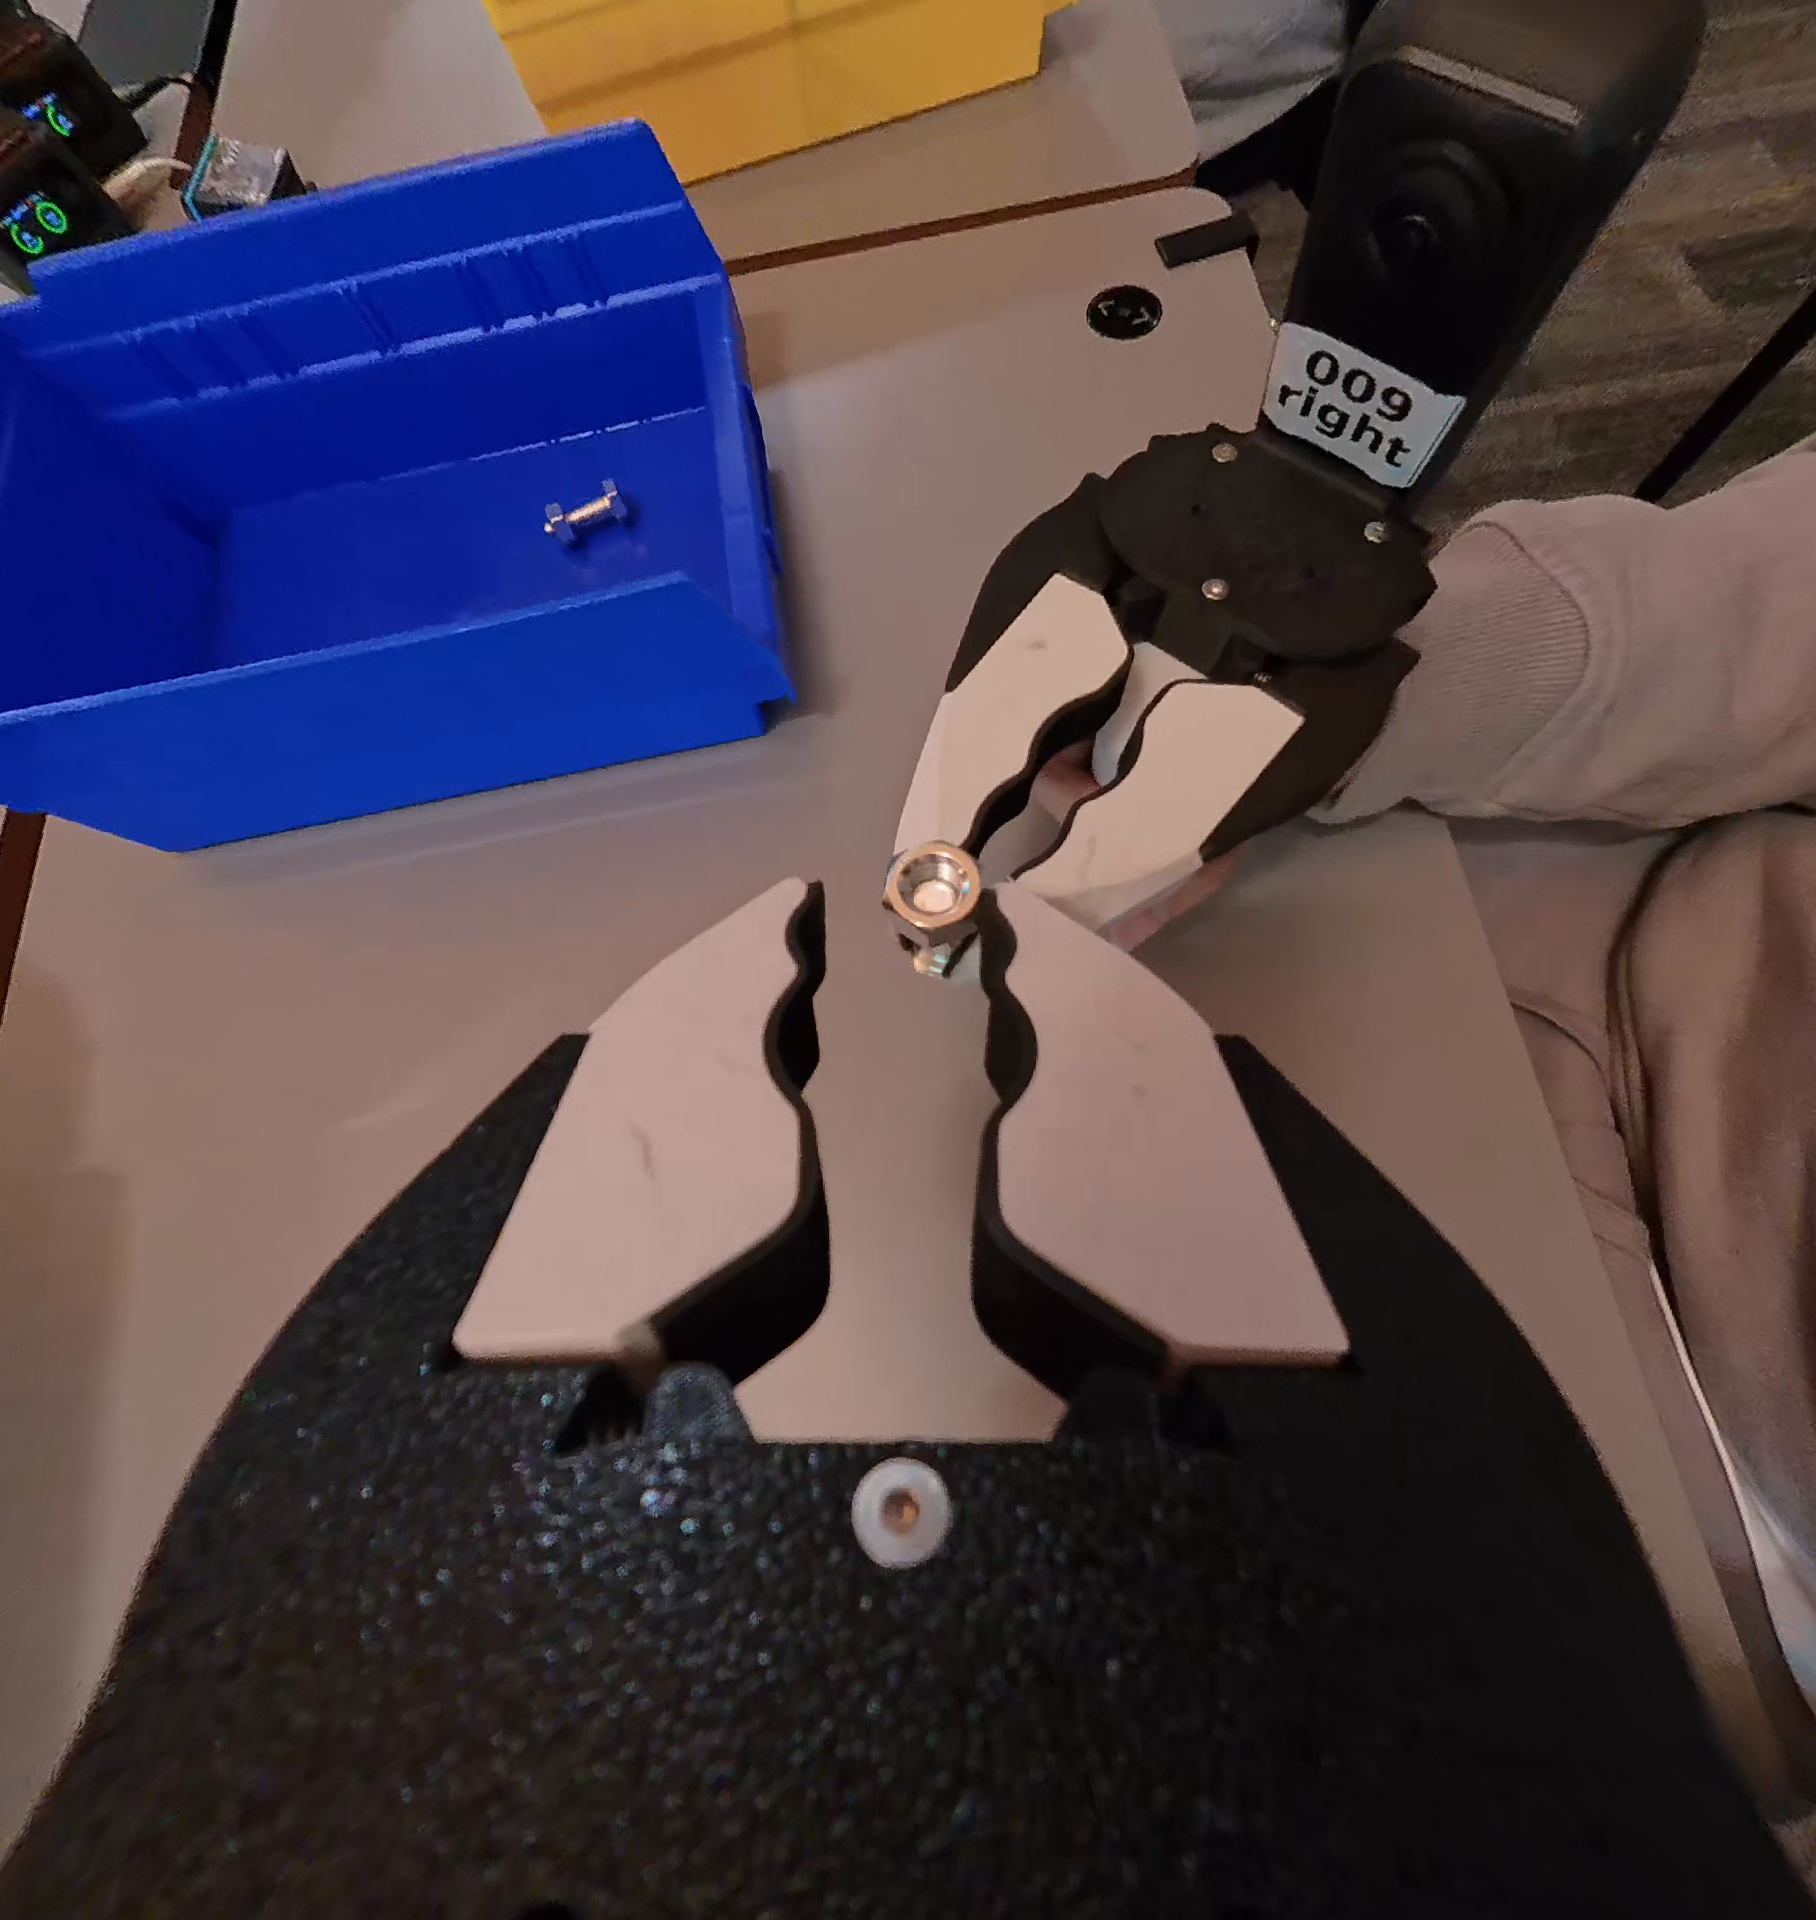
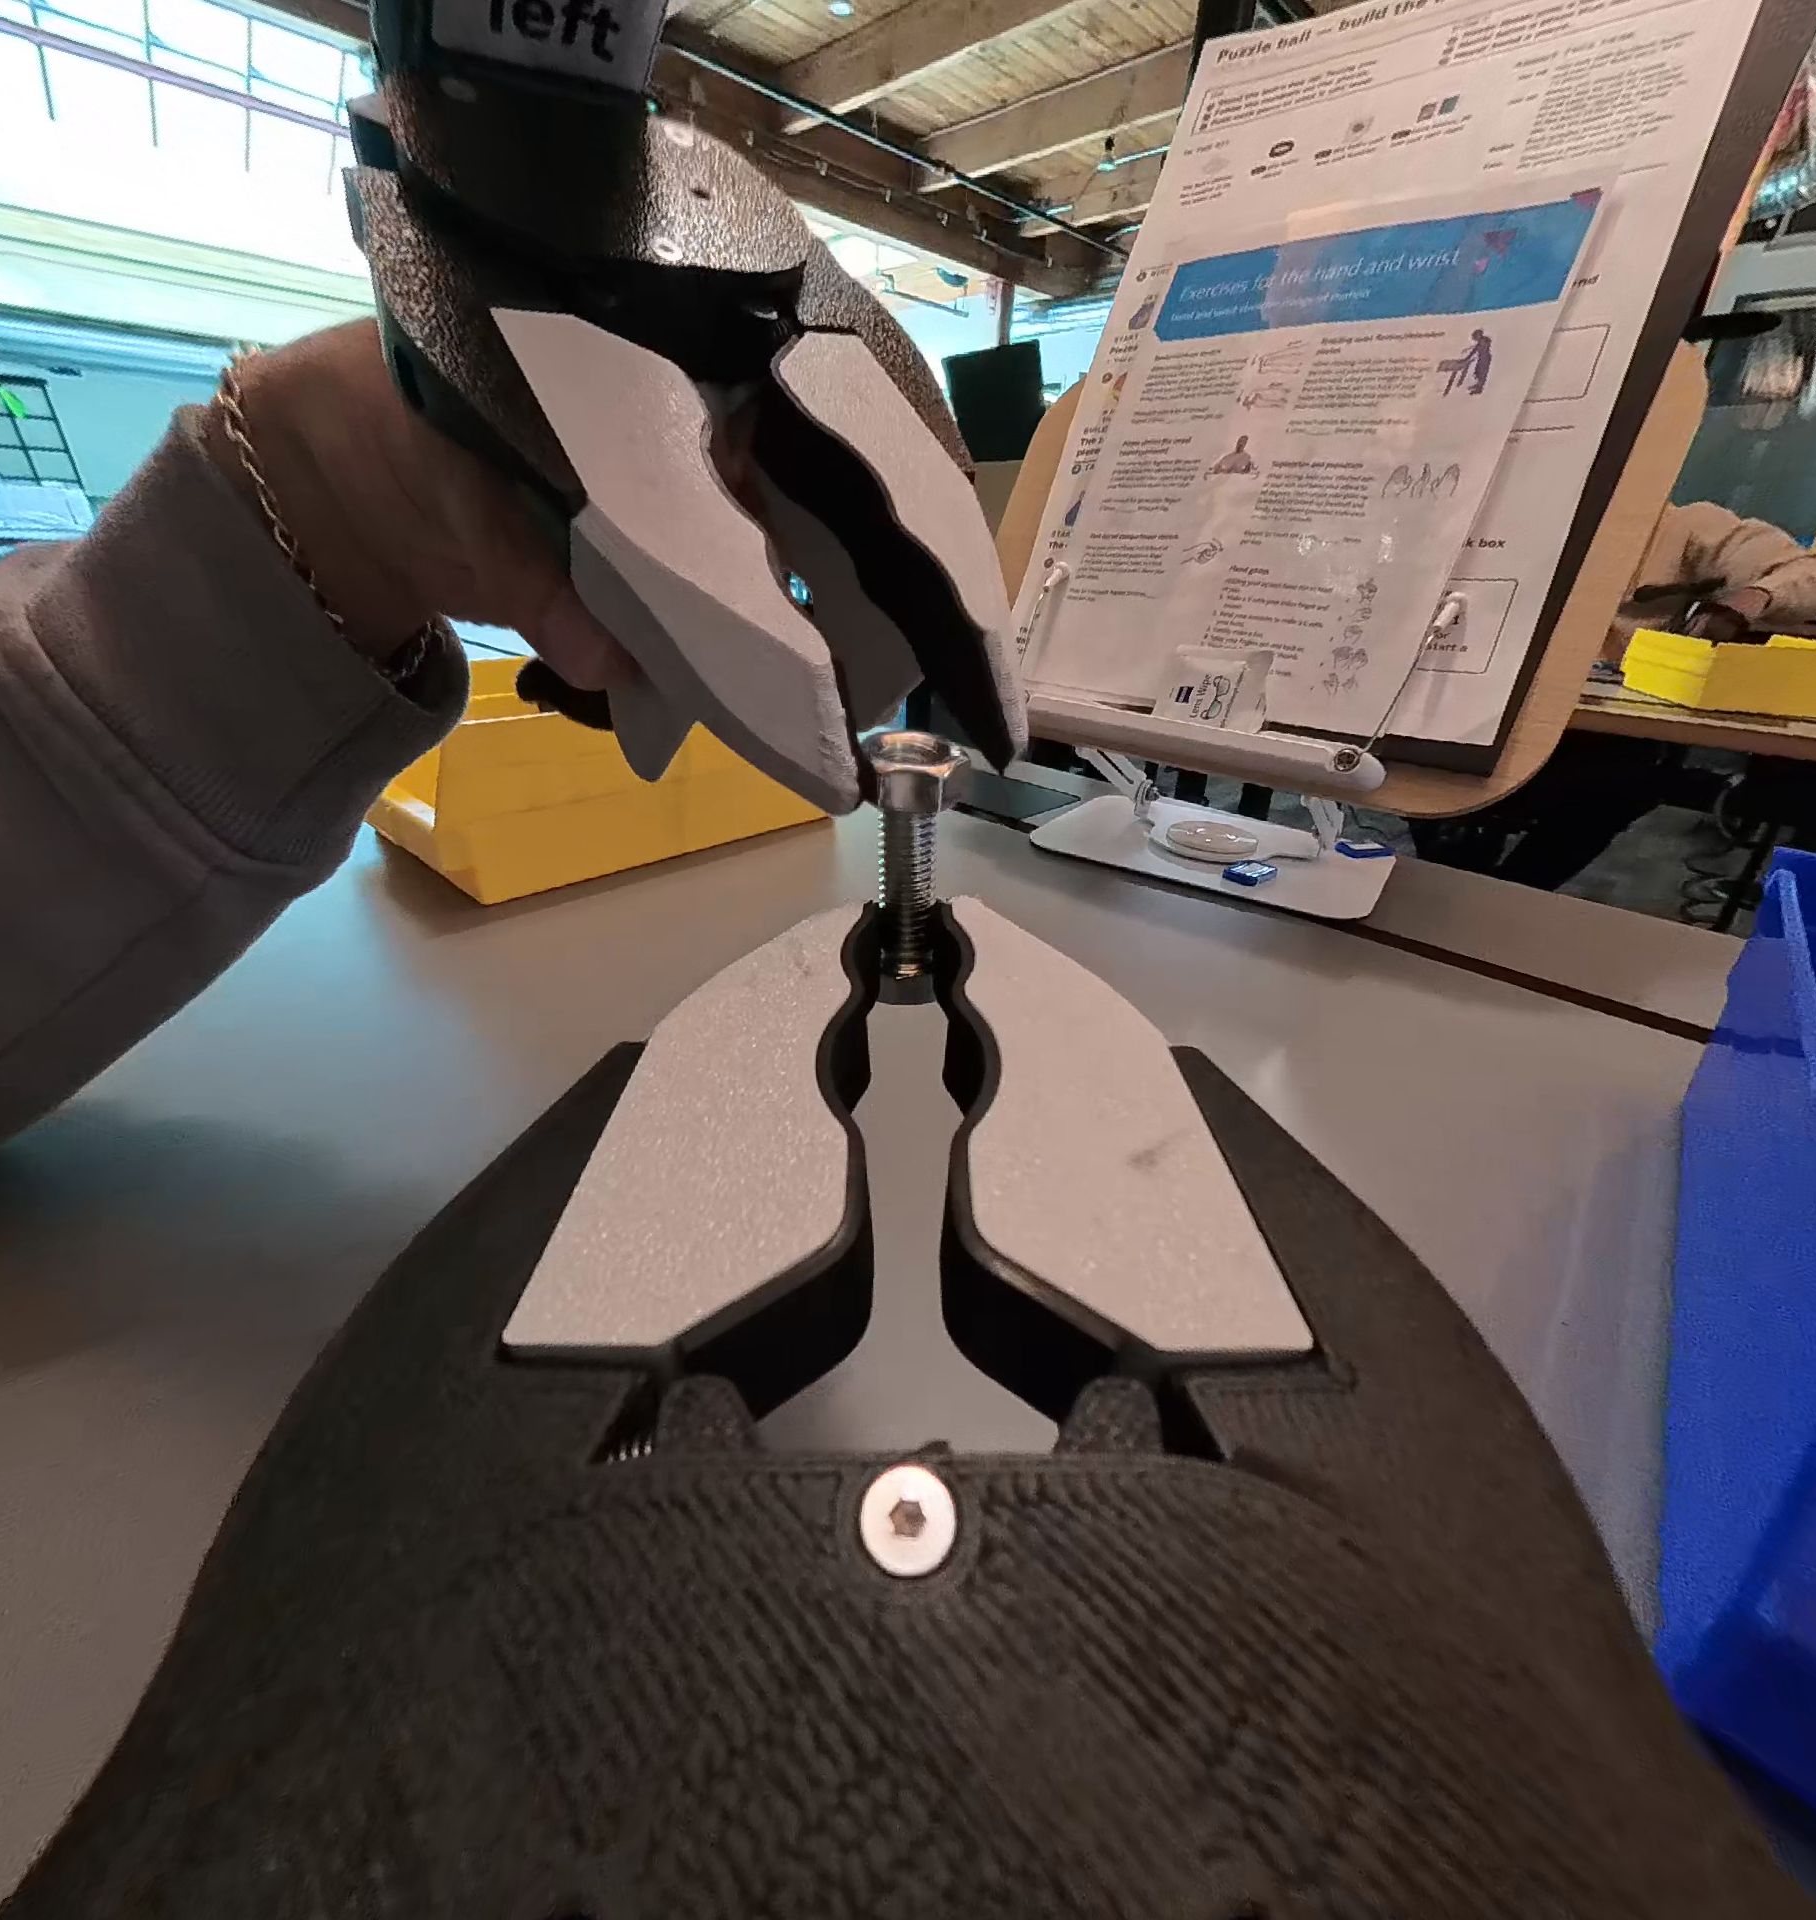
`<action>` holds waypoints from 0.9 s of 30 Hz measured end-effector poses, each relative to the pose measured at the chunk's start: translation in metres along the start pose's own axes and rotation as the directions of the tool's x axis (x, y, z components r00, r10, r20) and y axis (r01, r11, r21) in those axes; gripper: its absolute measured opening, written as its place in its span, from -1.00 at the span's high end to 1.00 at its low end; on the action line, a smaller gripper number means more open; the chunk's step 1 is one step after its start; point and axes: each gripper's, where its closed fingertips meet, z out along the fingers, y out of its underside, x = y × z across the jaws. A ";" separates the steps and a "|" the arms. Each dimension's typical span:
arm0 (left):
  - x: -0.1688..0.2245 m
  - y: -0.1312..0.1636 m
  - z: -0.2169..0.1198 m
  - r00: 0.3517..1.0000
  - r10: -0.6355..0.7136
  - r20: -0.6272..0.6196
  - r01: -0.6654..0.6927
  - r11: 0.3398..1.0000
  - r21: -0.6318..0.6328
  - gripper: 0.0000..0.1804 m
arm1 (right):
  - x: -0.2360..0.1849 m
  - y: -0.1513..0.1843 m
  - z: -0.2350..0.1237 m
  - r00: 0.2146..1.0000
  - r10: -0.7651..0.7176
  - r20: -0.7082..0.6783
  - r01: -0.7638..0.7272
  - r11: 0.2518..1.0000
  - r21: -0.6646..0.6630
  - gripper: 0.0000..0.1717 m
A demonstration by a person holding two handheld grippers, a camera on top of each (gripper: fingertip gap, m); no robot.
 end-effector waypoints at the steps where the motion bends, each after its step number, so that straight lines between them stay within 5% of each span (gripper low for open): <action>1: 0.000 -0.001 0.000 1.000 -0.004 -0.003 0.004 1.000 0.008 0.70 | 0.000 -0.001 0.000 1.000 0.006 0.001 -0.006 1.000 0.005 0.89; 11: 0.005 -0.005 -0.002 0.997 -0.002 -0.071 0.006 0.998 0.069 0.81 | 0.001 -0.005 -0.002 1.000 0.002 0.000 -0.002 1.000 0.012 0.89; 18: 0.009 -0.027 -0.010 0.980 0.010 -0.197 0.050 0.954 0.295 0.82 | -0.001 -0.027 -0.008 0.987 0.144 0.065 -0.151 0.982 0.112 0.90; 27: 0.011 -0.017 -0.010 0.988 0.036 -0.150 -0.006 0.980 0.197 0.82 | -0.002 -0.019 -0.006 1.000 -0.021 0.011 0.021 1.000 -0.003 0.89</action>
